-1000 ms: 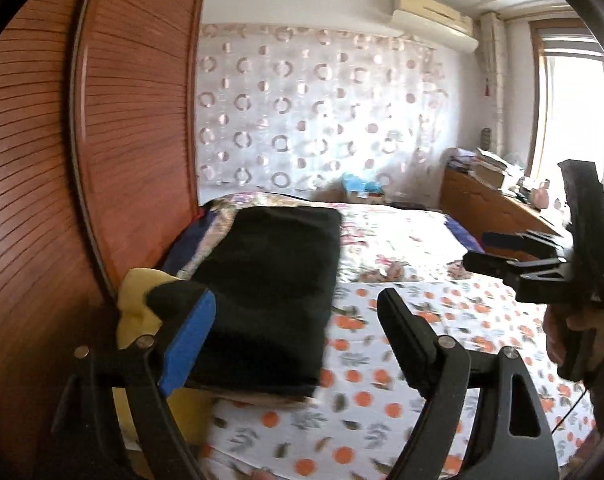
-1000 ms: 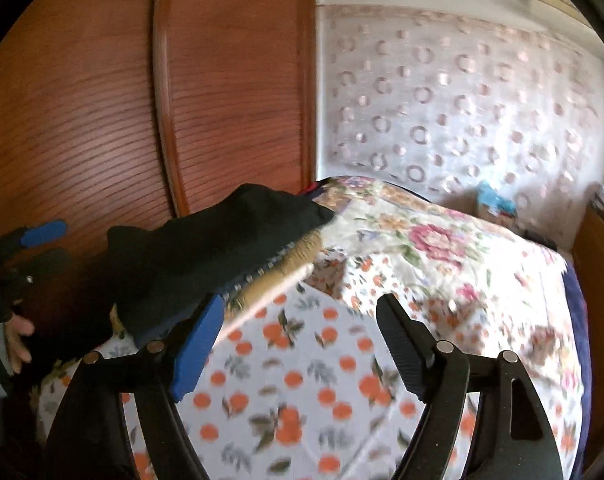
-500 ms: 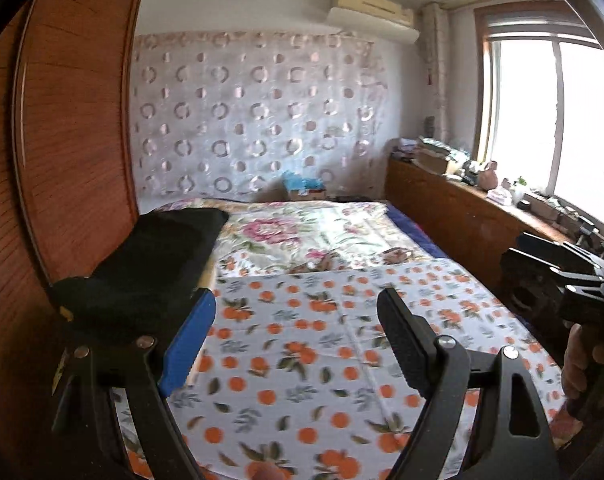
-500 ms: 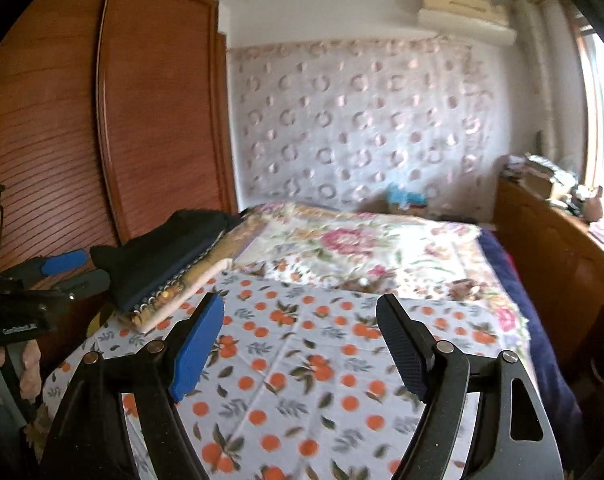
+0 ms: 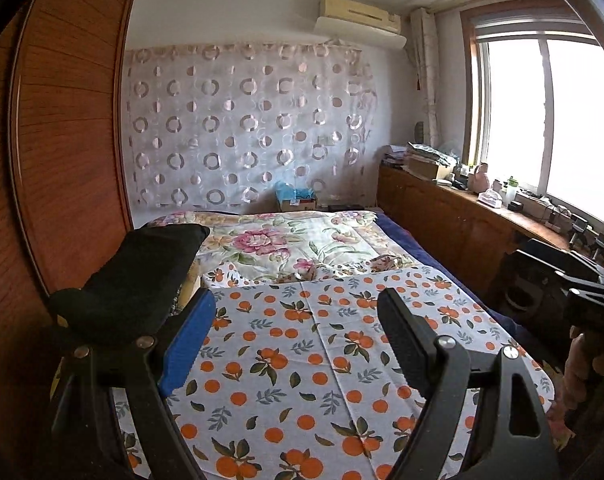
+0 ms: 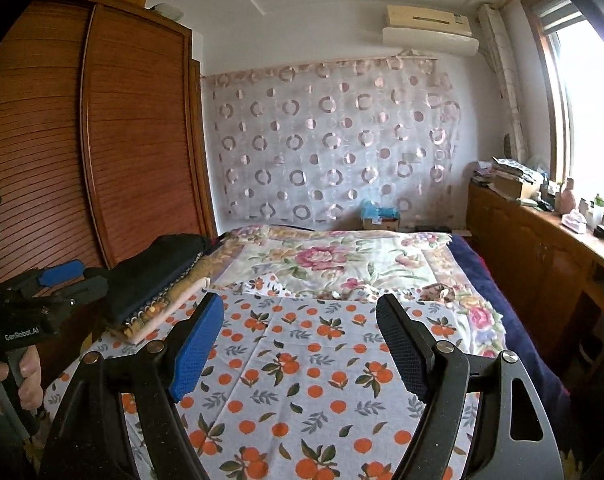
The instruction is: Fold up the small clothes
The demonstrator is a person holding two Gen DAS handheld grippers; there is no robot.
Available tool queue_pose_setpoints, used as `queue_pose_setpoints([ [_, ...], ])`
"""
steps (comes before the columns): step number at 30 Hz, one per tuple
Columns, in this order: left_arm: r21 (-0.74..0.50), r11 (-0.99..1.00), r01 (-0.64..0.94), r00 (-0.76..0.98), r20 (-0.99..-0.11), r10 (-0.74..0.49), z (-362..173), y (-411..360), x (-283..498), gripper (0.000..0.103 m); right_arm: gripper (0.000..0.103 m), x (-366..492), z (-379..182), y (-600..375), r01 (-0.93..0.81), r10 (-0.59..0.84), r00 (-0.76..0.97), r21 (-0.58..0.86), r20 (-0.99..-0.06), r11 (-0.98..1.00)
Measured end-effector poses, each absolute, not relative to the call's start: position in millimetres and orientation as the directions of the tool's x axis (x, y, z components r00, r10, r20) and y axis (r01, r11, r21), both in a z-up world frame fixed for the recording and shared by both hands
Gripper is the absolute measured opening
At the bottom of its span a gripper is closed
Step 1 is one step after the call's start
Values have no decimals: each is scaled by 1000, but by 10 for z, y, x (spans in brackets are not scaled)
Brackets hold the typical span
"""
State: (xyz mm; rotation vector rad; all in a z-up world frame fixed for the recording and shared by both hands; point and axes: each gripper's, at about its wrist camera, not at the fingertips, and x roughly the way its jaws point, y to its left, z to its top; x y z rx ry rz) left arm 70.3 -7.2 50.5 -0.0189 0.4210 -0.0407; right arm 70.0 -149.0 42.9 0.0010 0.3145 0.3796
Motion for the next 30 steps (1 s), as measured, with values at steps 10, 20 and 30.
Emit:
queue_pose_setpoints([
  [10,-19,999,32,910,-412,-37,522,-93,680,83,80,728,412,-1515,-344,345,885,60,-311,937],
  [20,-21,999,30,912,-408,-36,527,-86,683,83,80,684,448,-1574,-347,347,885,59,-309,936],
  [30,-19,999,29,913,-407,-34,519,-86,686,83,80,697,501,-1652,-349,350,886,62,-303,935],
])
